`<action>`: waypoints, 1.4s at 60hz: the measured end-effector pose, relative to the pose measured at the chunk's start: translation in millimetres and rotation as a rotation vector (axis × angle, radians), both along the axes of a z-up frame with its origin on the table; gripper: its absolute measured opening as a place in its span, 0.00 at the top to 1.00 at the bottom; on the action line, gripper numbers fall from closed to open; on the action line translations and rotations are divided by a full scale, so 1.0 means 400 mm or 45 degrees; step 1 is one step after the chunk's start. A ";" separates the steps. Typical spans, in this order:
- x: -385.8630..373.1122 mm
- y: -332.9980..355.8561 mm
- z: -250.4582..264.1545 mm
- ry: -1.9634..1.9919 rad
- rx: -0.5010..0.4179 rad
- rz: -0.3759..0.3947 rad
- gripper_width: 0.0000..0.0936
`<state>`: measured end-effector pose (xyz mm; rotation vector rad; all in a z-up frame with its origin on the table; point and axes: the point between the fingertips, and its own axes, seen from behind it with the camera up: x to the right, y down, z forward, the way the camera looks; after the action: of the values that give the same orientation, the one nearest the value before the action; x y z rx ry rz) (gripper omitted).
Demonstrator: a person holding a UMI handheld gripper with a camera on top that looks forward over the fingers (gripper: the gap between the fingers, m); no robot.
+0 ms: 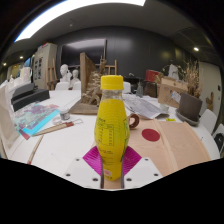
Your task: Pour water
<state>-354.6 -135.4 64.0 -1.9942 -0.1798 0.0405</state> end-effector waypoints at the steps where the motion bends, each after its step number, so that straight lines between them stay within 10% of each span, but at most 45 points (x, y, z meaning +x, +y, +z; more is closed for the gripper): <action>1: -0.002 0.001 0.007 -0.007 0.005 0.000 0.76; 22: -0.236 0.123 0.331 0.624 0.099 0.032 0.77; 55: -0.349 0.446 0.313 2.521 -0.446 -0.262 0.77; 84: -0.321 0.424 0.327 2.050 -0.413 -0.129 0.77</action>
<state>-483.1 34.1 194.7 -1.6969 0.9971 1.5914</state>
